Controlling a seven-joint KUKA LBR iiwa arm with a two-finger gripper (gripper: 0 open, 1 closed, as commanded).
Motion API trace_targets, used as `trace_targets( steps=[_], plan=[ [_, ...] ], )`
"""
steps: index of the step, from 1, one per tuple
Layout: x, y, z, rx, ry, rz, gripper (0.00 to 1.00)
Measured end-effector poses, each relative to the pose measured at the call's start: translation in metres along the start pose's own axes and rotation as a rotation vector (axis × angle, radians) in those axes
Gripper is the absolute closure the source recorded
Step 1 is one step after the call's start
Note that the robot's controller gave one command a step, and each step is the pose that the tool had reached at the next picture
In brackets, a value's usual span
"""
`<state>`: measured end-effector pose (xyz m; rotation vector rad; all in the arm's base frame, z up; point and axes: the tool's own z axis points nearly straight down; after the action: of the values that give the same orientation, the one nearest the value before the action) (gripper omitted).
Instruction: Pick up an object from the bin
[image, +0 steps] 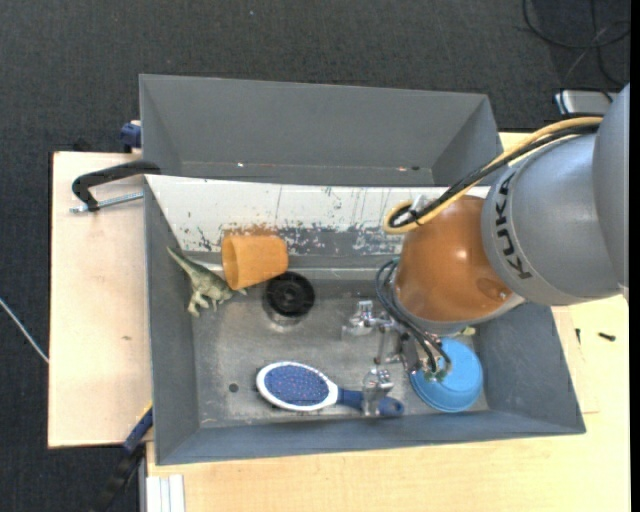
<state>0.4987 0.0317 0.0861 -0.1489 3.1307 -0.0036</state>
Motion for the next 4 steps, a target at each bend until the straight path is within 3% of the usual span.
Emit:
trace_targets(
  steps=[1, 2, 3, 4],
  plan=[
    [-0.004, 0.059, -0.016, -0.007, -0.001, -0.064, 0.00],
    [-0.009, 0.114, -0.020, -0.007, 0.002, 0.012, 0.00],
    [-0.012, 0.160, 0.014, -0.004, 0.003, -0.017, 0.00],
    [-0.013, 0.160, 0.013, -0.004, 0.004, -0.017, 0.00]
  ],
)
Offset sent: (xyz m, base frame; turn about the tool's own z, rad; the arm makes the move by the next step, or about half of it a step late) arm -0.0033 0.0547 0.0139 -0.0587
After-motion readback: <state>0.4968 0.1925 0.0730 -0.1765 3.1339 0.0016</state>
